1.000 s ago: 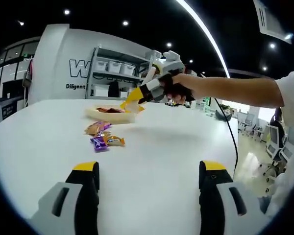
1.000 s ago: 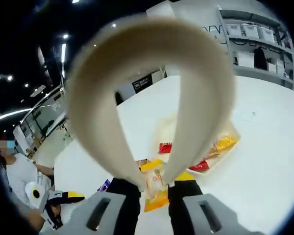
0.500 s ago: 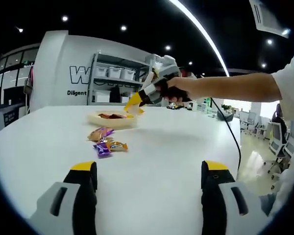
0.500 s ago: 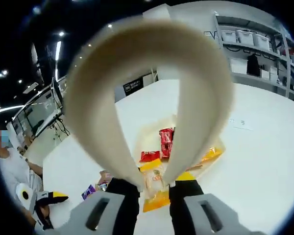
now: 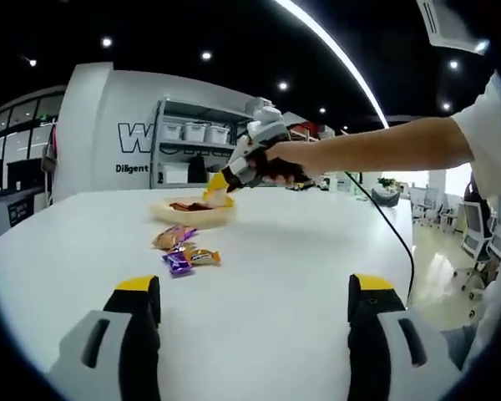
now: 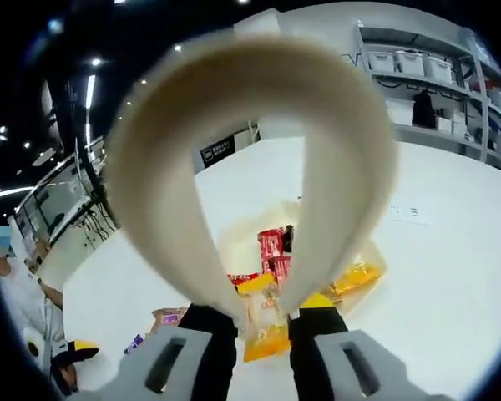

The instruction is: Place the target food into the container with the food tongs after gripping and lifting it, then release it inside without dropping or visibly crushing the food.

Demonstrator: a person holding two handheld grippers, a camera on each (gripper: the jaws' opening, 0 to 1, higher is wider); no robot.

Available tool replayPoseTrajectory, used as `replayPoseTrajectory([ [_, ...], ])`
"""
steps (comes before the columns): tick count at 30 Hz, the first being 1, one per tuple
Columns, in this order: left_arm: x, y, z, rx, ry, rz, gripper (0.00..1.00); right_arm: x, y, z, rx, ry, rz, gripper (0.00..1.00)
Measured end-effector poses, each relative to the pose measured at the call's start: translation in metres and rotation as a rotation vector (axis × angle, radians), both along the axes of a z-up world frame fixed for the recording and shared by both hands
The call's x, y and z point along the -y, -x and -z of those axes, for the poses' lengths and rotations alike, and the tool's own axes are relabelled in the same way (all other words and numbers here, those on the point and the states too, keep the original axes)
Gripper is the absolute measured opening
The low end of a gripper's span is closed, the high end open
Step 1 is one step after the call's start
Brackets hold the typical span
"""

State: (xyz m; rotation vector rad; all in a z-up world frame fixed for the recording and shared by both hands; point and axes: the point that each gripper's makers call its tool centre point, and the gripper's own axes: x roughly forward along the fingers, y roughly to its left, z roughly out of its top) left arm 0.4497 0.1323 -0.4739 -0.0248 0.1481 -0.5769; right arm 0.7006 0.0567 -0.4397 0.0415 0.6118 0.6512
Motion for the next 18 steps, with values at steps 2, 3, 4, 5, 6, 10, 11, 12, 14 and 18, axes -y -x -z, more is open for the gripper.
replayPoseTrajectory([
  [2,0.001,0.001,0.002,-0.008,-0.003,0.008,0.9,-0.005,-0.001,0.002,-0.001,-0.002,-0.001,0.16],
  [3,0.002,0.001,0.002,-0.011,-0.005,0.009,0.9,-0.008,-0.002,0.004,-0.001,0.002,-0.004,0.16],
  [4,0.002,0.001,0.004,-0.019,-0.011,0.013,0.9,-0.01,-0.004,0.007,-0.001,0.013,-0.007,0.16],
  [5,0.003,0.002,0.005,-0.026,-0.01,0.021,0.89,-0.012,-0.005,0.01,0.005,0.023,-0.011,0.17],
  [6,0.003,0.003,0.004,-0.024,-0.003,0.025,0.89,-0.013,-0.004,0.015,0.01,0.049,-0.022,0.17],
  [10,0.003,0.003,0.002,-0.022,0.008,0.025,0.89,-0.018,-0.008,0.018,0.026,0.058,-0.029,0.17],
  [11,0.003,0.003,0.003,-0.026,0.008,0.026,0.89,-0.019,-0.009,0.018,0.025,0.058,-0.029,0.17],
  [12,0.003,0.003,0.003,-0.027,0.005,0.027,0.89,-0.019,-0.009,0.018,0.026,0.058,-0.029,0.17],
  [14,0.004,0.003,0.004,-0.027,-0.002,0.031,0.88,-0.019,-0.009,0.019,0.028,0.056,-0.03,0.17],
  [18,0.003,0.003,0.004,-0.027,0.0,0.024,0.89,-0.02,-0.013,0.021,0.028,0.051,-0.028,0.17],
])
